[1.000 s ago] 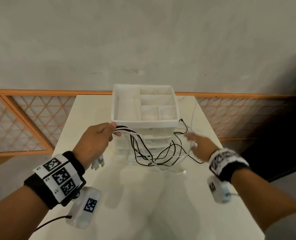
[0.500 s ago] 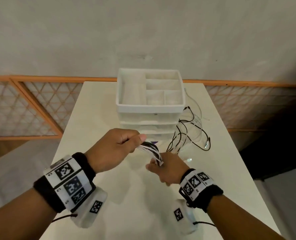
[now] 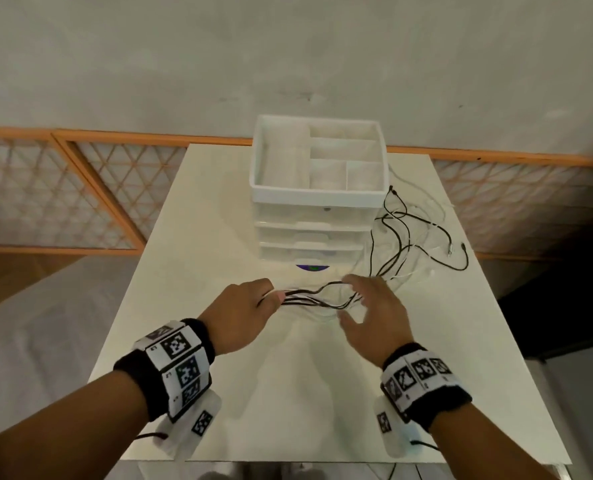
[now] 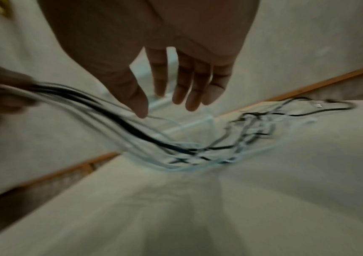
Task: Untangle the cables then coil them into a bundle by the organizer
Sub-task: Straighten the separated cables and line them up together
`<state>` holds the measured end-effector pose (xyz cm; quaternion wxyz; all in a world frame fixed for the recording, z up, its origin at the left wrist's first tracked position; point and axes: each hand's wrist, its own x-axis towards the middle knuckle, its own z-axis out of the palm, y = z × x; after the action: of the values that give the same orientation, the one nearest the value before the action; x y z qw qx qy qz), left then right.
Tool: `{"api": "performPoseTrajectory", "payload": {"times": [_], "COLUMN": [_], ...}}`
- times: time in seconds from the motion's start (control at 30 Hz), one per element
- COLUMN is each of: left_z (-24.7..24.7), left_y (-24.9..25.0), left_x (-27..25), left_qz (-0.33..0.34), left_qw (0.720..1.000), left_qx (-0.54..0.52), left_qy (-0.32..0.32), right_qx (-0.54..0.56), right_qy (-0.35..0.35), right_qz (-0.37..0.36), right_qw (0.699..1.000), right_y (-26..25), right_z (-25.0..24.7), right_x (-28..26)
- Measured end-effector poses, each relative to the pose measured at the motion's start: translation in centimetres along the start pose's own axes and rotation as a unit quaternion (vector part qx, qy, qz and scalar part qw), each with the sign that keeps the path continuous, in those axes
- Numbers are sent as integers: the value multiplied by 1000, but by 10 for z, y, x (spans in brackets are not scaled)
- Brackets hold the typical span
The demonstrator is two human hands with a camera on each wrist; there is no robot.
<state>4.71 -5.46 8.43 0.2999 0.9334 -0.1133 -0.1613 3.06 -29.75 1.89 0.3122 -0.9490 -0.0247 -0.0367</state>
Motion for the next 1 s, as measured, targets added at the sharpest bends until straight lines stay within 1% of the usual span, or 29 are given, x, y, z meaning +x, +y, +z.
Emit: {"api": "performPoseTrajectory", "payload": {"times": [0.03, 0.07, 0.1, 0.13, 0.17, 0.27, 0.3, 0.37, 0.43, 0.47, 0.53, 0.57, 0.67, 0.73, 0.77, 0.8, 0.83, 0.87, 0.9, 0.93, 0.97, 1.0], "left_z": [0, -1, -3, -5, -8, -14, -16, -23, -33, -39, -50, -55, -63, -68, -71, -74, -79, -84, -91, -99, -109, -118], "left_y": [0, 0, 0, -1, -3, -13, -16, -21, -25, -28, -34, -36, -35, -33, -33, -34, -34, -33, -32, -28, -22, -13], "left_x": [0, -1, -2, -4, -5, -4, -3, -1, -1, -1, -2, -3, -7, -9, -9, -8, -6, -4, -1, 2, 6, 8], "left_qz": [3, 6, 5, 0, -8, -47, -60, -72, -67, -62, -52, -50, -50, -55, -60, -66, -72, -77, -82, -82, -76, -64], "left_qw": [1000, 999, 998, 996, 994, 987, 983, 980, 976, 971, 958, 952, 947, 945, 943, 940, 937, 930, 920, 906, 891, 877], "left_qx": [-11, -26, -48, -73, -96, -151, -170, -186, -198, -214, -263, -286, -309, -314, -318, -321, -323, -329, -344, -366, -394, -420], "left_qy": [-14, -26, -36, -43, -44, -35, -26, 15, 67, 85, 100, 99, 79, 75, 82, 96, 116, 141, 168, 194, 214, 227], "right_qx": [26, 38, 42, 36, 32, 39, 43, 36, -23, -59, -148, -174, -194, -207, -189, -152, -102, -59, -38, -40, -58, -100], "right_qy": [17, 6, -13, -18, -9, 49, 39, -39, -119, -144, -165, -160, -137, -104, -52, 21, 110, 196, 262, 295, 292, 243], "right_qz": [-72, -125, -150, -158, -155, -120, -101, -58, -16, 2, 21, 29, 70, 91, 98, 97, 84, 56, 20, -3, -1, 26], "right_qw": [997, 991, 988, 987, 987, 991, 993, 997, 993, 988, 975, 971, 969, 969, 976, 983, 985, 977, 964, 955, 955, 965], "right_y": [-15, -30, -41, -50, -55, -68, -72, -75, -71, -65, -50, -44, -32, -30, -32, -36, -43, -50, -57, -60, -61, -57], "right_z": [6, 12, 18, 20, 20, 7, 3, 2, 7, 11, 18, 19, 17, 8, -1, -13, -28, -45, -60, -71, -77, -75], "right_x": [-1, -1, 0, 3, 6, 12, 12, 8, -1, -7, -16, -19, -19, -10, -3, 6, 15, 24, 32, 38, 42, 44]}}
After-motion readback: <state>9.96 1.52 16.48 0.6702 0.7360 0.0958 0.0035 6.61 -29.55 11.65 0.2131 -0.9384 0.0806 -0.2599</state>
